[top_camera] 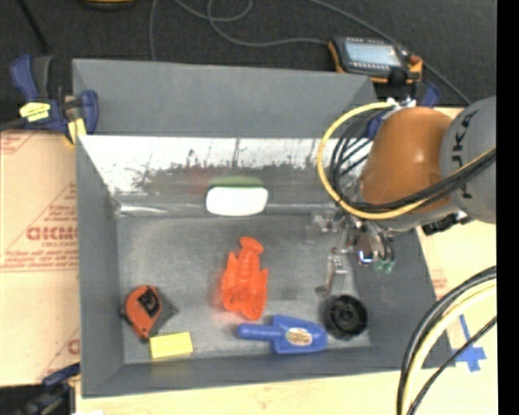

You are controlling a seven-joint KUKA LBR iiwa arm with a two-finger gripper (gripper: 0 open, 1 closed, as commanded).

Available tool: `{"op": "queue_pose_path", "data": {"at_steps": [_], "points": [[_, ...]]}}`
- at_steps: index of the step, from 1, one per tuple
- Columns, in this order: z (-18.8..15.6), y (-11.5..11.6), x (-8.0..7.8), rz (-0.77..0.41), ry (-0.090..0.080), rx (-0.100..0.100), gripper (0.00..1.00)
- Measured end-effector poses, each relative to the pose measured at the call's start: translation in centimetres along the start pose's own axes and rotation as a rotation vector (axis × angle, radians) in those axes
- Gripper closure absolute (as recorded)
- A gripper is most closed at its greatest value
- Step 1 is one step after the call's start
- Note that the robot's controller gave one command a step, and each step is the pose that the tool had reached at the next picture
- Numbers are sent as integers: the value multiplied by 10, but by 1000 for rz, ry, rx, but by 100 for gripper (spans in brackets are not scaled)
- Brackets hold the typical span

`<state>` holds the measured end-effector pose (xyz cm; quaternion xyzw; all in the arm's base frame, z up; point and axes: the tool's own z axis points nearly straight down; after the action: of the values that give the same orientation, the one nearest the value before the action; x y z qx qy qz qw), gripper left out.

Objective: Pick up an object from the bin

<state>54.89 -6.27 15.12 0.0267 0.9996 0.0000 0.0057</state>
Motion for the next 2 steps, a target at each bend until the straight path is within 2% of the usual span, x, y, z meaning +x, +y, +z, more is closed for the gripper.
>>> {"op": "queue_pose_path", "data": {"at_steps": [1, 2], "points": [[19, -43, 9, 7, 15, 0, 0], [45, -56, 29, -40, 1, 5, 0]]}}
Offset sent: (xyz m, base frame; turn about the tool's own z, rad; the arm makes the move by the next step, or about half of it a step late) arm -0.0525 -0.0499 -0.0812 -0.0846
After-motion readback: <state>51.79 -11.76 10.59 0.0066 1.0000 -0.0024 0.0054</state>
